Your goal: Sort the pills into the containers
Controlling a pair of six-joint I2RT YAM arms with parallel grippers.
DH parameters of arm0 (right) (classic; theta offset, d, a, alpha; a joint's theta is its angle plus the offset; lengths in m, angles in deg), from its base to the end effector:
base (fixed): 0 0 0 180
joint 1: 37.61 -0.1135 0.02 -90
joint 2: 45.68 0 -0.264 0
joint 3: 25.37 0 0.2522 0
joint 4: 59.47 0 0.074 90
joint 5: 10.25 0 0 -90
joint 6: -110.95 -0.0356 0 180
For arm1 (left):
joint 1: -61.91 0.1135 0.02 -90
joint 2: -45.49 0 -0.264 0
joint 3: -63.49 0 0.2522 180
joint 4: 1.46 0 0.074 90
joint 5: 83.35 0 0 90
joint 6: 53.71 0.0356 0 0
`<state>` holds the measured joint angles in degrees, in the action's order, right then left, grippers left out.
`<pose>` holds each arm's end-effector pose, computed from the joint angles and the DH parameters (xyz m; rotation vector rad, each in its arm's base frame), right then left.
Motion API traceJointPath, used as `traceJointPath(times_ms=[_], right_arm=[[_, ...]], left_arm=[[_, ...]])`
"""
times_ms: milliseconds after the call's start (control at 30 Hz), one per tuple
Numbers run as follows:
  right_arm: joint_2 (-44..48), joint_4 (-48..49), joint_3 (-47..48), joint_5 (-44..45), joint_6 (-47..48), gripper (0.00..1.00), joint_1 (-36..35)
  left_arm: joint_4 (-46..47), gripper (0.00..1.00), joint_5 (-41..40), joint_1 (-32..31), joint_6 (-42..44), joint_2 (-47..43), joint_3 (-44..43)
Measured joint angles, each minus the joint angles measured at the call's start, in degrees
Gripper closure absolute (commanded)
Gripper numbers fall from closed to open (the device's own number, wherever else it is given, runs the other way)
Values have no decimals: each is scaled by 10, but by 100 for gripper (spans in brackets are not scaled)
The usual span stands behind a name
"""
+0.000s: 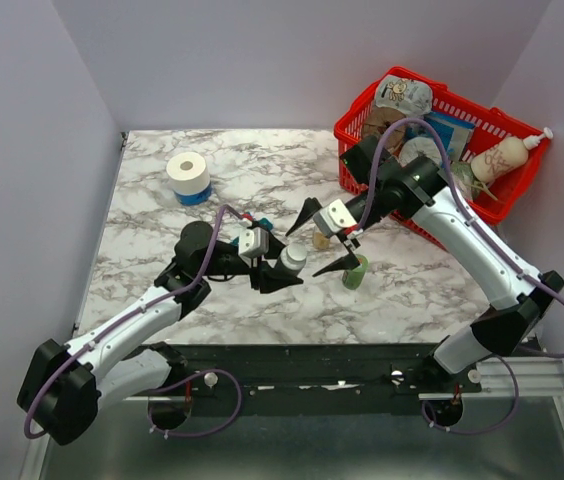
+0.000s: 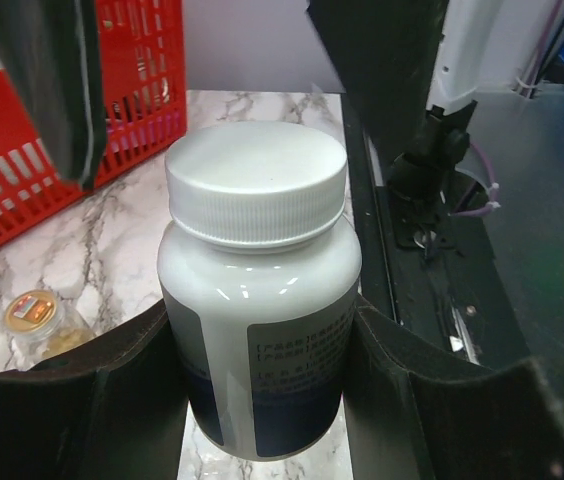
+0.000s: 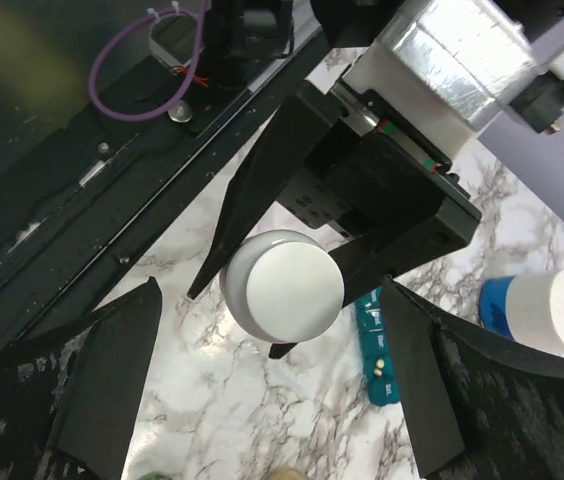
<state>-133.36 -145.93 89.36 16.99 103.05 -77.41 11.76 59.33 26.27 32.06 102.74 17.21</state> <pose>0.1948 0.2035 0.4142 -1.9980 0.7107 0.9835 0.1625 -0.1514 0.2913 1.1500 1.2354 -1.2305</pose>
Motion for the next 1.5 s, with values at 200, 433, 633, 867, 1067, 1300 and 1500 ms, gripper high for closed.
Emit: traceJointPath(times_ms=[200,433,633,867,1067,1300,1500], right_arm=[[-12,-24,-30,-14,12,21,0],[-10,-21,-36,-16,-10,40,0],[-2,41,-57,-15,-82,51,0],[3,167,-89,13,-300,59,0],[30,343,-171,141,-551,57,2],[11,365,-157,184,-619,15,1],[9,283,-72,149,-521,0,-6]], left_arm=[[-13,100,32,0,0,20,-9],[-20,100,48,-1,1,32,-10],[-32,100,42,-2,1,33,-15],[-22,100,-50,-9,-13,2,12],[-36,100,-264,-47,1,-3,31],[-8,100,-347,-56,12,18,30],[11,100,-295,-51,33,-13,29]])
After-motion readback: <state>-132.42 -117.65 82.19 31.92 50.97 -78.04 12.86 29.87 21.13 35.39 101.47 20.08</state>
